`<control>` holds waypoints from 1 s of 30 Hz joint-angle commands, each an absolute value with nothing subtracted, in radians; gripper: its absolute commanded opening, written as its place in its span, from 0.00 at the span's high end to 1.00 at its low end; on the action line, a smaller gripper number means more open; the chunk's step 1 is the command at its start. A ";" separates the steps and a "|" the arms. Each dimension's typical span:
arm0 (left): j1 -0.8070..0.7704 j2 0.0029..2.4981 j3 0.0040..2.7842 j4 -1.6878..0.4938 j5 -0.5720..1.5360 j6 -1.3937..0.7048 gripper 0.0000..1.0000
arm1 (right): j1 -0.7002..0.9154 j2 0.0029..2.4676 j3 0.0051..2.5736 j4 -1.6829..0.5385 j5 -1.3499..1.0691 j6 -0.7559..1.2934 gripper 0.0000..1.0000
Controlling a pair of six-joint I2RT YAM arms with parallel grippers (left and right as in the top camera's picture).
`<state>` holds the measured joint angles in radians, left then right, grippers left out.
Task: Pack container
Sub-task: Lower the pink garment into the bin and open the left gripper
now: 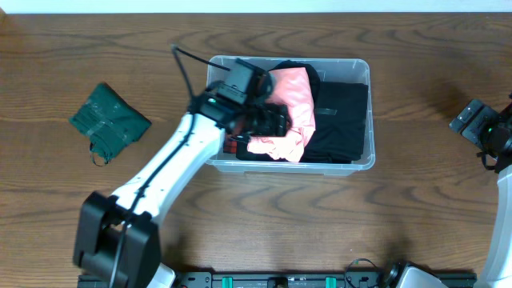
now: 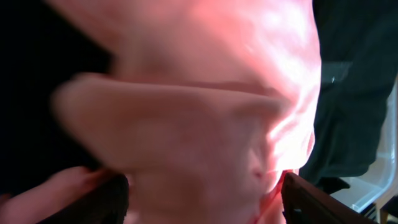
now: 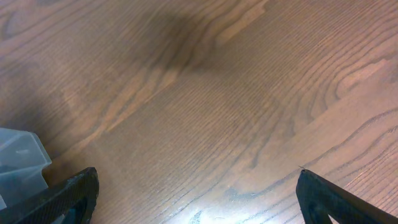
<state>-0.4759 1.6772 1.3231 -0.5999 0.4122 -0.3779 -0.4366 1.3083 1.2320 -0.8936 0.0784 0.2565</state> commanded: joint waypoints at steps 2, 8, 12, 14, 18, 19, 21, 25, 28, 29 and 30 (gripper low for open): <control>-0.425 1.575 1.345 -0.623 0.409 -0.367 0.21 | -0.437 1.309 1.230 -0.893 0.078 0.265 0.01; -0.365 1.494 1.345 -0.720 0.154 -0.299 0.19 | -0.437 1.309 1.230 -0.894 0.078 0.265 0.01; -0.336 1.498 1.345 -0.788 0.112 -0.281 0.68 | -0.437 1.309 1.230 -0.893 0.078 0.265 0.01; -0.337 1.506 1.345 -0.815 0.112 -0.281 0.75 | -0.437 1.309 1.230 -0.893 0.078 0.265 0.01; -0.346 1.521 1.339 -0.850 0.123 -0.282 0.79 | -0.437 1.309 1.230 -0.893 0.078 0.265 0.01; -0.348 1.524 1.339 -0.867 0.123 -0.282 0.79 | -0.437 1.309 1.230 -0.893 0.078 0.265 0.01; -0.353 1.530 1.339 -0.914 0.122 -0.282 0.79 | -0.437 1.309 1.230 -0.894 0.078 0.264 0.01; -0.355 1.536 1.339 -1.016 0.123 -0.289 0.79 | -0.437 1.309 1.230 -0.893 0.078 0.260 0.01; -0.355 1.536 1.337 -1.073 0.123 -0.290 0.80 | -0.437 1.309 1.230 -0.893 0.078 0.260 0.01; -0.355 1.536 1.336 -1.085 0.122 -0.289 0.79 | -0.437 1.309 1.230 -0.893 0.078 0.260 0.01; -0.355 1.536 1.334 -1.088 0.122 -0.289 0.80 | -0.437 1.309 1.230 -0.893 0.078 0.261 0.01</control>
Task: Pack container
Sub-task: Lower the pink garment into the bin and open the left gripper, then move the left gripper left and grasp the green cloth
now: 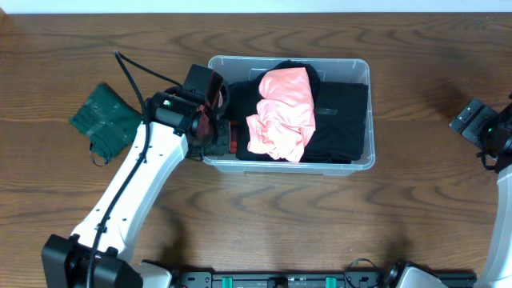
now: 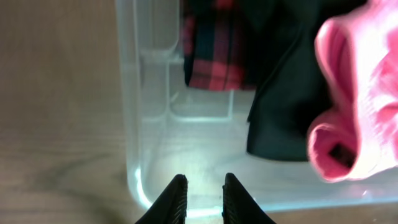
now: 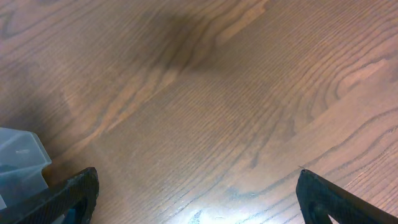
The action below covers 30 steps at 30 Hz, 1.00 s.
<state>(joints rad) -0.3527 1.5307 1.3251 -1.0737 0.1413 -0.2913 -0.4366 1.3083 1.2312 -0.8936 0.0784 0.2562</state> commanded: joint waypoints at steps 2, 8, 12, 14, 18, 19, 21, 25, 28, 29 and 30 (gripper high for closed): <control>-0.355 1.536 1.329 -1.087 0.122 -0.289 0.79 | -0.437 1.309 1.230 -0.893 0.078 0.260 0.01; -0.355 1.537 1.325 -1.044 0.122 -0.289 0.80 | -0.437 1.309 1.230 -0.893 0.078 0.260 0.01; -0.355 1.555 1.318 -1.032 0.122 -0.289 0.81 | -0.437 1.309 1.230 -0.893 0.078 0.260 0.01; -0.355 1.573 1.308 -1.031 0.122 -0.289 0.85 | -0.437 1.309 1.230 -0.892 0.078 0.260 0.01; -0.355 1.607 1.277 -1.037 0.123 -0.290 0.88 | -0.437 1.309 1.230 -0.892 0.078 0.260 0.01; -0.355 1.611 1.273 -1.044 0.123 -0.290 0.89 | -0.437 1.309 1.230 -0.893 0.078 0.260 0.01; -0.355 1.614 1.271 -1.062 0.122 -0.289 0.92 | -0.437 1.309 1.230 -0.893 0.078 0.260 0.01; -0.355 1.600 1.272 -1.065 0.121 -0.289 0.93 | -0.437 1.309 1.230 -0.892 0.078 0.260 0.01; -0.352 1.589 1.283 -1.052 0.103 -0.257 0.92 | -0.437 1.309 1.230 -0.892 0.078 0.260 0.01; -0.349 1.587 1.296 -1.049 0.088 -0.250 0.92 | -0.437 1.309 1.230 -0.892 0.078 0.260 0.01; -0.345 1.583 1.316 -1.049 0.072 -0.240 0.92 | -0.437 1.309 1.230 -0.892 0.078 0.260 0.01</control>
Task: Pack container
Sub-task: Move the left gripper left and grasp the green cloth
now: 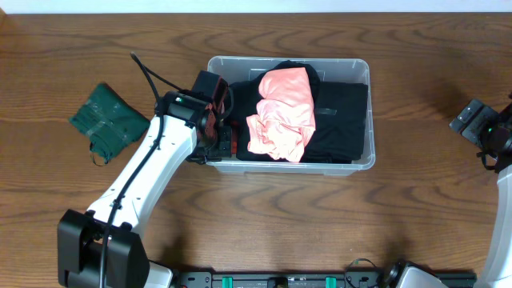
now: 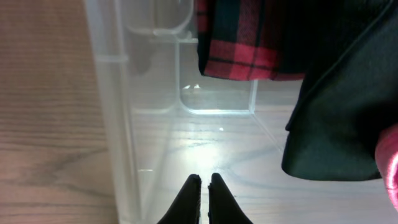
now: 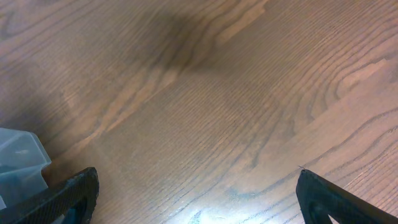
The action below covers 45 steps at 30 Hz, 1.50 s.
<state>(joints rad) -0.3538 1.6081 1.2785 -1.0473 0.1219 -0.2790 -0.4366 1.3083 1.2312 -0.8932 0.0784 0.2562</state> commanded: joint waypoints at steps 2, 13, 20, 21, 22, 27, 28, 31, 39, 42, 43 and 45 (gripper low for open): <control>-0.333 1.573 1.365 -1.050 0.046 -0.219 0.92 | -0.437 1.309 1.230 -0.892 0.078 0.260 0.01; -0.049 1.457 1.521 -0.980 -0.229 -0.198 0.05 | -0.437 1.309 1.230 -0.892 0.078 0.253 0.01; 0.367 1.559 1.505 -0.885 -0.131 -0.244 0.02 | -0.437 1.309 1.230 -0.892 0.078 0.253 0.01; 0.411 1.584 1.505 -0.869 -0.095 -0.239 0.02 | -0.437 1.309 1.230 -0.893 0.078 0.253 0.01; 0.458 1.617 1.505 -0.849 -0.052 -0.223 0.02 | -0.437 1.309 1.230 -0.892 0.078 0.253 0.01; 0.588 1.781 1.505 -0.791 0.130 -0.128 0.02 | -0.437 1.309 1.230 -0.892 0.078 0.253 0.01; 0.603 1.818 1.505 -0.784 0.163 -0.106 0.02 | -0.437 1.309 1.230 -0.892 0.078 0.253 0.01; 0.625 1.916 1.505 -0.764 0.238 -0.078 0.02 | -0.437 1.309 1.230 -0.893 0.078 0.253 0.01; 0.614 2.084 1.505 -0.700 0.411 -0.018 0.02 | -0.437 1.309 1.230 -0.893 0.077 0.246 0.01; 0.604 2.105 1.504 -0.702 0.411 -0.019 0.02 | -0.437 1.309 1.230 -0.893 0.077 0.246 0.01; 0.601 2.108 1.504 -0.702 0.411 -0.019 0.02 | -0.437 1.309 1.230 -0.893 0.077 0.246 0.01; 0.594 2.109 1.504 -0.702 0.411 -0.019 0.02 | -0.437 1.309 1.230 -0.893 0.077 0.246 0.01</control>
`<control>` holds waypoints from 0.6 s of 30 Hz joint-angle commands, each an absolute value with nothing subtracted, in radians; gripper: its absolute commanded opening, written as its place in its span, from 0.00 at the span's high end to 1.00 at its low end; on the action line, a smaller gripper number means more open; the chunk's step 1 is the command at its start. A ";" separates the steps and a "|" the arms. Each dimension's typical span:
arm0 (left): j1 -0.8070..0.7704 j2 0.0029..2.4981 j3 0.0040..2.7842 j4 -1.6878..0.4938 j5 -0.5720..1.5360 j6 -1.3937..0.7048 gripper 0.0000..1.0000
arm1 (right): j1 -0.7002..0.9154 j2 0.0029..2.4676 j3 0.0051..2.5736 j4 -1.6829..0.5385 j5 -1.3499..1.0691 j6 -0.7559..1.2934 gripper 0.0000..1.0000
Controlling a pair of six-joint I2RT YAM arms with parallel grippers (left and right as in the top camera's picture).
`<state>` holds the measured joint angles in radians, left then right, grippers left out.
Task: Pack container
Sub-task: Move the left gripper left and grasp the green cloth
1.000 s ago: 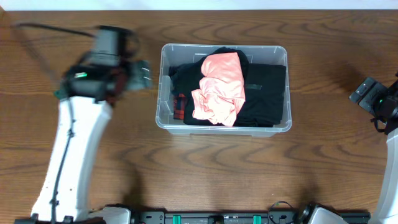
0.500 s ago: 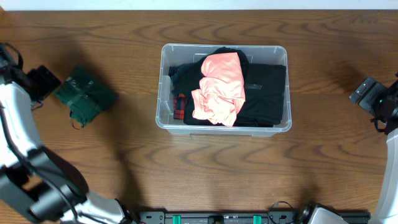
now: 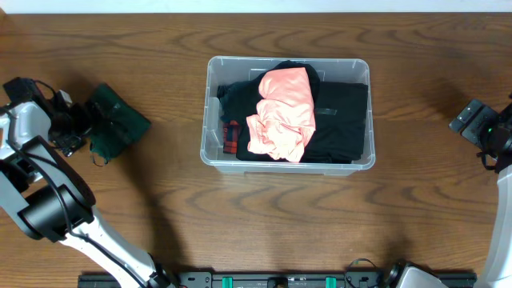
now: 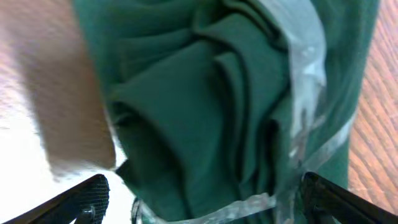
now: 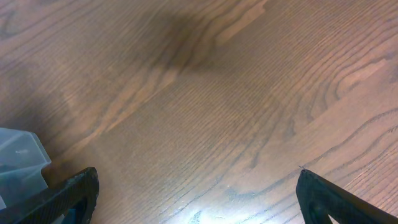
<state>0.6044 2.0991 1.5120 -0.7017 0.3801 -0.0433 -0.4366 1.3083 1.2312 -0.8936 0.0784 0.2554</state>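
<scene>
A clear plastic container [image 3: 210, 96] stands mid-table, holding a pink garment [image 3: 282, 112], black clothes [image 3: 342, 120] and a bit of red plaid cloth [image 3: 231, 138]. A crumpled dark green cloth [image 3: 118, 122] lies on the wood at the far left. My left gripper [image 3: 82, 122] is at its left edge. In the left wrist view the green cloth [image 4: 211, 106] fills the frame, and the left gripper [image 4: 205, 205] is open wide over it, fingers at both lower corners. My right gripper [image 3: 480, 124] rests at the right edge, open [image 5: 196, 193] above bare wood.
The wooden table [image 3: 264, 216] stretches around the container. A corner of the container [image 5: 18, 162] shows at the lower left of the right wrist view. The left arm's base link [image 3: 48, 212] stands at the front left.
My left gripper was shut inside the container's front-left corner. It is now at the far left, open over the green cloth. The right arm has not moved.
My left gripper was open at the pink garment in the container. Then it was nearly shut at the container's left end, with the pink garment lying inside. Then it was shut there. Now it is open over the green cloth.
</scene>
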 commanded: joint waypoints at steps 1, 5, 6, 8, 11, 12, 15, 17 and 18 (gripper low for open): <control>0.590 2.109 1.504 -0.702 0.411 -0.019 0.01 | -0.437 1.309 1.230 -0.893 0.077 0.246 0.01; 0.576 2.109 1.501 -0.705 0.411 -0.019 0.20 | -0.437 1.309 1.230 -0.894 0.072 0.246 0.01; 0.572 2.109 1.499 -0.704 0.411 -0.018 0.20 | -0.437 1.309 1.230 -0.894 0.070 0.246 0.01; 0.570 2.114 1.491 -0.698 0.408 -0.019 0.19 | -0.437 1.309 1.230 -0.895 0.070 0.246 0.01; 0.571 2.130 1.488 -0.698 0.408 -0.019 0.19 | -0.437 1.309 1.230 -0.897 0.070 0.246 0.01; 0.571 2.136 1.488 -0.700 0.408 -0.019 0.19 | -0.437 1.309 1.230 -0.899 0.070 0.246 0.01; 0.570 2.141 1.487 -0.702 0.408 -0.019 0.19 | -0.437 1.309 1.230 -0.903 0.070 0.246 0.01; 0.570 2.140 1.487 -0.702 0.412 -0.023 0.24 | -0.437 1.309 1.230 -0.905 0.070 0.246 0.01; 0.570 2.140 1.487 -0.705 0.412 -0.029 0.28 | -0.437 1.309 1.230 -0.906 0.070 0.245 0.01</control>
<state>0.5720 2.1227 1.4990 -0.6991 0.3985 -0.0277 -0.4366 1.3083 1.2312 -0.9016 0.0769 0.2554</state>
